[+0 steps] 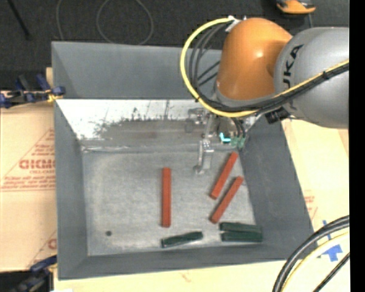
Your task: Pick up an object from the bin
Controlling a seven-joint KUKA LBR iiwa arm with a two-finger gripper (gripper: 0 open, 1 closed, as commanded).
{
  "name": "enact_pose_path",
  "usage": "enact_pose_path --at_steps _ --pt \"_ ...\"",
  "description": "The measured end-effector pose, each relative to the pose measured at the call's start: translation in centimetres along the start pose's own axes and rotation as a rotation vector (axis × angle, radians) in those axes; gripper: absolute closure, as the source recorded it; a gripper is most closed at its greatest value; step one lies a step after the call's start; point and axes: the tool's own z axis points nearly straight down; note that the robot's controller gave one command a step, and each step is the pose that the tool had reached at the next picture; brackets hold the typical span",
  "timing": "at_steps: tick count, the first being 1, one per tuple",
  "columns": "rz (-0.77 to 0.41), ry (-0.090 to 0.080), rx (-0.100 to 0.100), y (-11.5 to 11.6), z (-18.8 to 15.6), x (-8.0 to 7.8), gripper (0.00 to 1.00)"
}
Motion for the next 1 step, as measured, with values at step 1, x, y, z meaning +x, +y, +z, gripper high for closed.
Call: enact_pose_path --at_steps 1 --pt "-0.472 -0.002 -0.001 4.83 14.57 3.90 0.00"
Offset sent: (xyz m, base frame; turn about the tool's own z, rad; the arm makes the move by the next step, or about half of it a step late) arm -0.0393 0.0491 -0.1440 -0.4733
